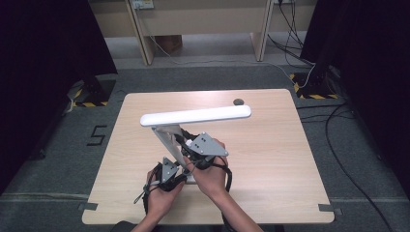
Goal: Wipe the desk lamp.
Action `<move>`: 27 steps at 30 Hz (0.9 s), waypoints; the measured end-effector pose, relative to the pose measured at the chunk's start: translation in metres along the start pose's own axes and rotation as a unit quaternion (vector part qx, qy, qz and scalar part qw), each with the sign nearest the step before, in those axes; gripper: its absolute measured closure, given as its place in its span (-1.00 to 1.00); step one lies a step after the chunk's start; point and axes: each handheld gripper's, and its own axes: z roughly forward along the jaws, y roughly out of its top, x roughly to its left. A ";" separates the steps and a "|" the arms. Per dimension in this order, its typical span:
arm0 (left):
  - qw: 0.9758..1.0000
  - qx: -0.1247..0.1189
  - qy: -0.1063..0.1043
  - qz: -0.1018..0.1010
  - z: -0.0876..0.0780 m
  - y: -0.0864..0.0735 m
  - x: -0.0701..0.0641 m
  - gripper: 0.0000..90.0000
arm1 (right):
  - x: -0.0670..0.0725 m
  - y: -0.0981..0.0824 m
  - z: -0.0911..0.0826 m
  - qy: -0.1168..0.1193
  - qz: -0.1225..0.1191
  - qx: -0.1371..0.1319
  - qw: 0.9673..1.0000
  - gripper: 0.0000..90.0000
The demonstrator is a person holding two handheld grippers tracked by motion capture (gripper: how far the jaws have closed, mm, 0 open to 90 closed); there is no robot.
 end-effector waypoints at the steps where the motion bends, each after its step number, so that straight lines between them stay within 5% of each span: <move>1: 1.000 0.000 0.000 0.000 0.000 0.000 0.000 0.28 | -0.001 0.001 0.000 0.007 0.002 0.009 1.000 0.75; 10: 1.000 -0.001 0.001 -0.001 0.000 0.000 0.000 0.28 | -0.010 0.001 0.001 0.056 0.035 0.056 0.996 0.75; 27: 1.000 0.001 0.000 0.002 0.000 0.000 0.000 0.27 | -0.008 -0.003 0.008 0.076 0.041 0.071 0.994 0.74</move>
